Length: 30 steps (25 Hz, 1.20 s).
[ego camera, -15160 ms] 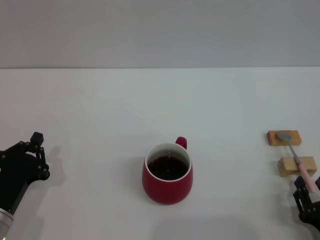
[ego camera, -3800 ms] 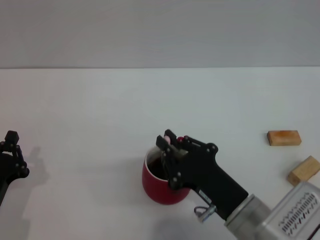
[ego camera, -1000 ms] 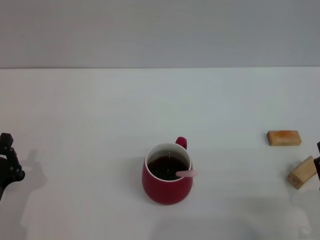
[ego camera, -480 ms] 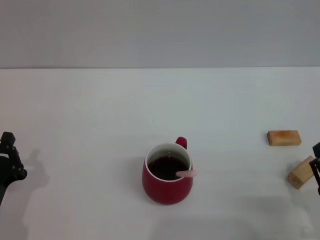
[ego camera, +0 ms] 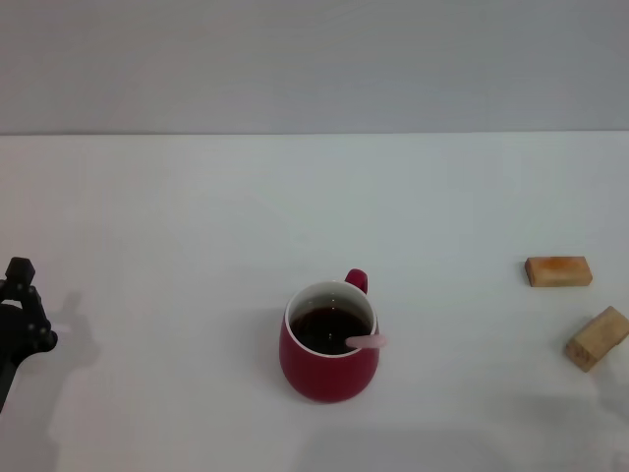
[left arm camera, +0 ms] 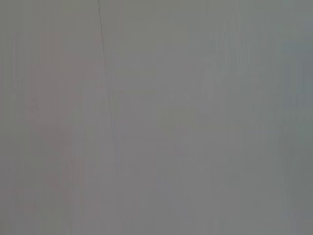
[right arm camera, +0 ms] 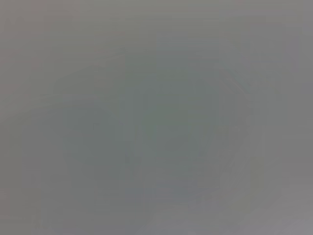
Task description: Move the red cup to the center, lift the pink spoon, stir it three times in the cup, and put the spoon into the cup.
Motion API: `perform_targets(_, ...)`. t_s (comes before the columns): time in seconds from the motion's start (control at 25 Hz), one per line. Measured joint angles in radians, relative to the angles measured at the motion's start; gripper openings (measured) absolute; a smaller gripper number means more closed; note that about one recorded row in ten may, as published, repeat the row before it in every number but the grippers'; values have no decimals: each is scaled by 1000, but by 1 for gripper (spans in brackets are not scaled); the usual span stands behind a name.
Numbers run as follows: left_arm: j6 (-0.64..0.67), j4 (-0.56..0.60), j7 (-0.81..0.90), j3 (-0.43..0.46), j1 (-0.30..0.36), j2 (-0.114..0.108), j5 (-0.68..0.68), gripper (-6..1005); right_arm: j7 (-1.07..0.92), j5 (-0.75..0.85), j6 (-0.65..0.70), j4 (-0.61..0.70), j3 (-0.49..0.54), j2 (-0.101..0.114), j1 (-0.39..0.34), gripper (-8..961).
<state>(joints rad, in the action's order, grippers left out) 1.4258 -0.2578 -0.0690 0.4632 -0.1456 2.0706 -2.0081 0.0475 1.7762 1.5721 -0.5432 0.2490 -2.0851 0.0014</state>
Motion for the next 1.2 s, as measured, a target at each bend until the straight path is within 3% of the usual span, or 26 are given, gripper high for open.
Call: perform_targets(1.2,0,1,0,8,0,-1,1,-2,6,0,-2,19,-36,2,38,824)
